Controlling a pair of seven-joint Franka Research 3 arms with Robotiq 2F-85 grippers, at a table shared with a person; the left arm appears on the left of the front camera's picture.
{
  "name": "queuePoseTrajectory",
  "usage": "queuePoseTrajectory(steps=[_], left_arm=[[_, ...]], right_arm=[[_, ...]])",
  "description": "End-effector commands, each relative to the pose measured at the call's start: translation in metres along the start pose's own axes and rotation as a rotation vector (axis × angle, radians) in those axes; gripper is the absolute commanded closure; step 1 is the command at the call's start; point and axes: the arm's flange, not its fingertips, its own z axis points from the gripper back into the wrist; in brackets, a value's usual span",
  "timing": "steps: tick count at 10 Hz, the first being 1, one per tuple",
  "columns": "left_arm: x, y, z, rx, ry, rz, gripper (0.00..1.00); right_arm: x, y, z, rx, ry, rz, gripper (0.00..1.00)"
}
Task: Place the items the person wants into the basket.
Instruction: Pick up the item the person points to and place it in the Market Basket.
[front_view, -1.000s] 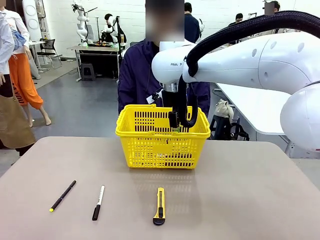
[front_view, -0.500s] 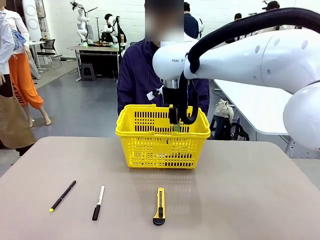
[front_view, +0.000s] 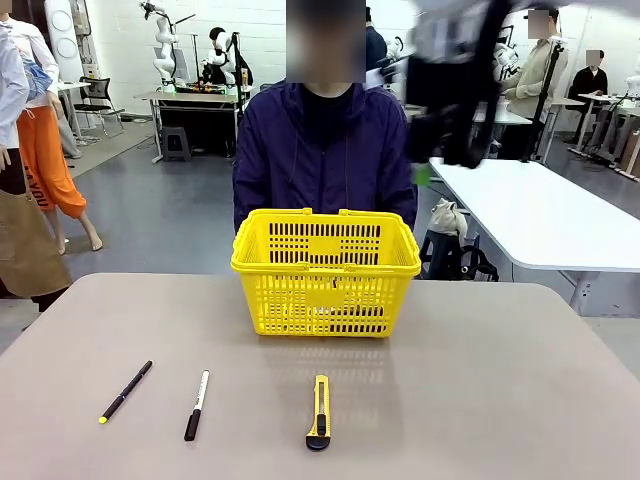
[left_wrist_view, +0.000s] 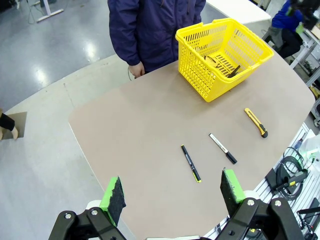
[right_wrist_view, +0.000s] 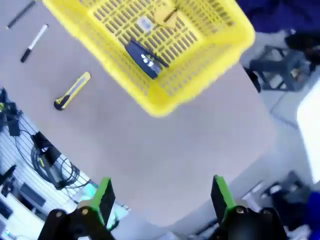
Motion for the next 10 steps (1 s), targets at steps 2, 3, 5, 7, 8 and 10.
queuePoseTrajectory(steps=[2,3,5,7,8,10], left_arm=[[-0.001,0.001,0.000,-0.010,-0.008,-0.013,0.00],[-0.001,0.001,0.000,-0.010,-0.008,-0.013,0.00],[-0.001,0.001,0.000,-0.010,-0.008,-0.013,0.00],[-0.001,0.001,0.000,-0.010,-0.008,-0.013,0.00],[-0.001,0.001,0.000,-0.010,-0.008,-0.013,0.00],[-0.001,0.001,0.000,-0.010,-0.008,-0.013,0.00]], right_arm=[[-0.126,0.004,-0.049,0.030,-0.127,-0.130,0.00],[-0.152,-0.003,-0.059,0.062,-0.179,-0.182,0.00],[-0.187,-0.012,-0.077,0.097,-0.235,-0.264,0.00],[-0.204,-0.023,-0.085,0.130,-0.258,-0.329,0.00],[-0.204,-0.025,-0.085,0.132,-0.249,-0.347,0.00],[-0.208,-0.028,-0.086,0.113,-0.221,-0.330,0.00]])
